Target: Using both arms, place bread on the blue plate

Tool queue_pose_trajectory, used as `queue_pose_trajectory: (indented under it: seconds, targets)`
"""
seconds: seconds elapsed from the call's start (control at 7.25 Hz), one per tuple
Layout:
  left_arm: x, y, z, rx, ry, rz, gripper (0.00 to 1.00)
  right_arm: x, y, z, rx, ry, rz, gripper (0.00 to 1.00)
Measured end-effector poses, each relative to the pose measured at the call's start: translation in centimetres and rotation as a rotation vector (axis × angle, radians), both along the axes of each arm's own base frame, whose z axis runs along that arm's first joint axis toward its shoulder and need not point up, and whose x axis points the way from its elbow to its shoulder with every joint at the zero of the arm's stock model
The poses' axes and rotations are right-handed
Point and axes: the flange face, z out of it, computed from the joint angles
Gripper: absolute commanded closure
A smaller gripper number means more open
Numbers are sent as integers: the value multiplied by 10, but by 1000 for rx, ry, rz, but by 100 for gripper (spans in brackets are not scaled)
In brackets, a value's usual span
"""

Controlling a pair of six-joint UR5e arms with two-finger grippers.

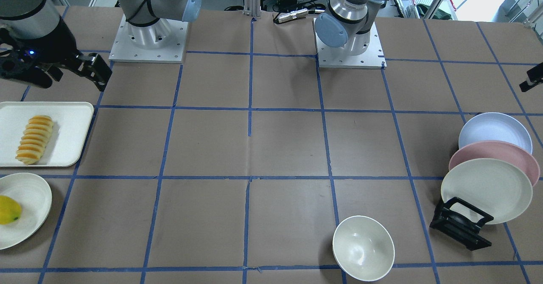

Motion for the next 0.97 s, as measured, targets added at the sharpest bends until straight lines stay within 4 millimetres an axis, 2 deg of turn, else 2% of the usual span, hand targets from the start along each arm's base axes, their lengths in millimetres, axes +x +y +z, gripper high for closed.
queue_pose_trajectory:
  seconds: [0.14, 0.41, 0.83, 0.97]
  targets:
    - [37, 3, -19, -17, -10, -43, 0, -30, 0, -12, 21, -10, 9, 0]
    - [81, -8, -64, -44, -23, -127, 0, -101, 4, -43, 48, -40, 13, 0]
    - [106, -32, -124, -78, 22, -167, 0, -211, 21, -107, 44, -83, 51, 0]
    - [108, -40, -144, -87, 51, -175, 0, -239, 25, -131, 48, -103, 80, 0]
